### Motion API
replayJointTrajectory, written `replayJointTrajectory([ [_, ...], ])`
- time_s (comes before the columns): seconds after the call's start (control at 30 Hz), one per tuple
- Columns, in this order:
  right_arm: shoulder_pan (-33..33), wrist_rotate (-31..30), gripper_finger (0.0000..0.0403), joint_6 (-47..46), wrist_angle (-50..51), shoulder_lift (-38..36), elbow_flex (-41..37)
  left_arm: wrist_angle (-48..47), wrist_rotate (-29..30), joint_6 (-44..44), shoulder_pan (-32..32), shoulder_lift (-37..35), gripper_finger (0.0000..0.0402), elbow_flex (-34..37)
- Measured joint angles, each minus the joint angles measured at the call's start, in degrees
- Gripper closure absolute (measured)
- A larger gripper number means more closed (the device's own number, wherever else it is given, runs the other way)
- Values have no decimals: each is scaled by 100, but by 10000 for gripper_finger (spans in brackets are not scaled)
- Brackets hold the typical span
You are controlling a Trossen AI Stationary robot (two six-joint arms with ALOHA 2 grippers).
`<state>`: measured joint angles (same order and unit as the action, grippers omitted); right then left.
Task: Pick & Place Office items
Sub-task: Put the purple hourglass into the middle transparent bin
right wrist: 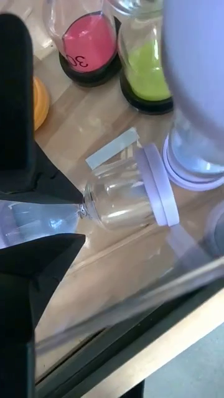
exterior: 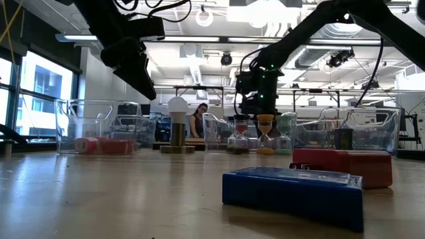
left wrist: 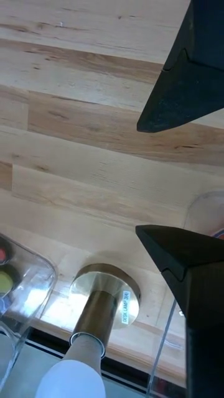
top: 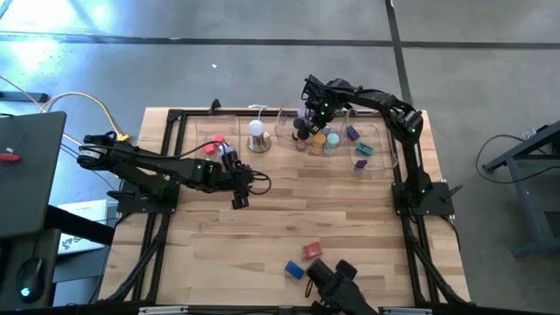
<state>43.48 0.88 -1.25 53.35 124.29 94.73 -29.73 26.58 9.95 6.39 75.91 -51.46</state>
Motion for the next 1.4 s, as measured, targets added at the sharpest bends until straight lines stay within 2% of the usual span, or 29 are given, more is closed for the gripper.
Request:
replayJointTrajectory([
  [0.2,-101,-88,324,265,67,10,139,-1,0,-17,-2,0,155,0],
  [0.4,-269,96,324,779,202,22,137,-1,-1,-16,-1,0,155,0],
  [0.57,-315,158,323,801,193,24,135,-1,0,-15,-1,1,155,0],
  [0.87,-284,189,249,755,170,229,148,-1,-1,-6,0,1,155,0],
  [0.97,-284,202,243,801,151,293,158,-7,-1,-4,-2,1,155,0],
  [1.1,-282,230,267,897,58,304,137,-8,-1,14,-2,1,155,0],
  [1.33,-291,138,361,1160,33,299,135,-19,1,12,0,-1,155,0],
  [1.4,-305,66,375,1197,9,292,136,-21,-1,14,0,1,155,0],
])
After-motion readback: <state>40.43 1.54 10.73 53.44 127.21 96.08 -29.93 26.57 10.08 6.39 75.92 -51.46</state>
